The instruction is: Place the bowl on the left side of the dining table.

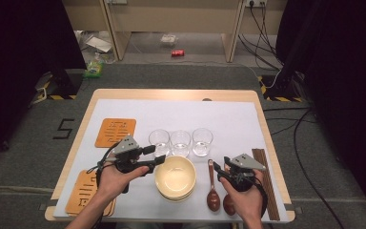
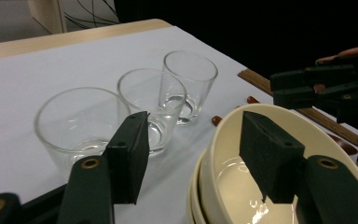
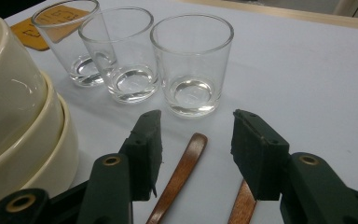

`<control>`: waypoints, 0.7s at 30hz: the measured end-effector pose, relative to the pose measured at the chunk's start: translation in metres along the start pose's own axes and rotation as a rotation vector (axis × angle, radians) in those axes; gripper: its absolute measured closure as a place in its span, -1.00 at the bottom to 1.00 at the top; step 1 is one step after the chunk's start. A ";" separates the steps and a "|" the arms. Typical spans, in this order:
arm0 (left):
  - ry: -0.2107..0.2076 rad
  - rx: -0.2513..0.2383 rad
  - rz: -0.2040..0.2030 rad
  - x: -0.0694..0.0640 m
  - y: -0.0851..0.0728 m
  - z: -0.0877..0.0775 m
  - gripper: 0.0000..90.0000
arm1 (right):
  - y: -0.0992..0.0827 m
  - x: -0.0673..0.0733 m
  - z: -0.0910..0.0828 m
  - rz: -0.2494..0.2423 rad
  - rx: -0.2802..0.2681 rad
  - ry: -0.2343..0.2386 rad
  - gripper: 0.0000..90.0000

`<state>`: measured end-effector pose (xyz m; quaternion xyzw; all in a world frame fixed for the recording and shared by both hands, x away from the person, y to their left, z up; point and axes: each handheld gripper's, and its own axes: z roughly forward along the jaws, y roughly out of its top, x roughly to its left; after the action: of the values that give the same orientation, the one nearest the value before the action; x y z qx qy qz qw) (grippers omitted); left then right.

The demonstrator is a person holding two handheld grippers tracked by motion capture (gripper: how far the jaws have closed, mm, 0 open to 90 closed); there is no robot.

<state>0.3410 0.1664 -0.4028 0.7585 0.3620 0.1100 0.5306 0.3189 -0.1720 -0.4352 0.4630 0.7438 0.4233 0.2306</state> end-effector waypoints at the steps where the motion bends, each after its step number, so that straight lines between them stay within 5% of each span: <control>1: -0.002 0.009 0.005 -0.002 -0.001 0.003 -0.02 | 0.000 0.000 0.000 -0.001 0.000 -0.001 0.17; 12: 0.010 0.091 0.059 -0.005 -0.004 0.020 0.37 | -0.001 -0.001 0.000 0.000 0.002 0.002 0.17; 21: -0.008 0.110 0.079 -0.006 -0.006 0.024 0.55 | -0.001 0.000 0.000 -0.001 0.003 0.002 0.17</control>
<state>0.3475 0.1457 -0.4168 0.8008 0.3352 0.1079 0.4845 0.3189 -0.1723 -0.4363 0.4626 0.7449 0.4226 0.2293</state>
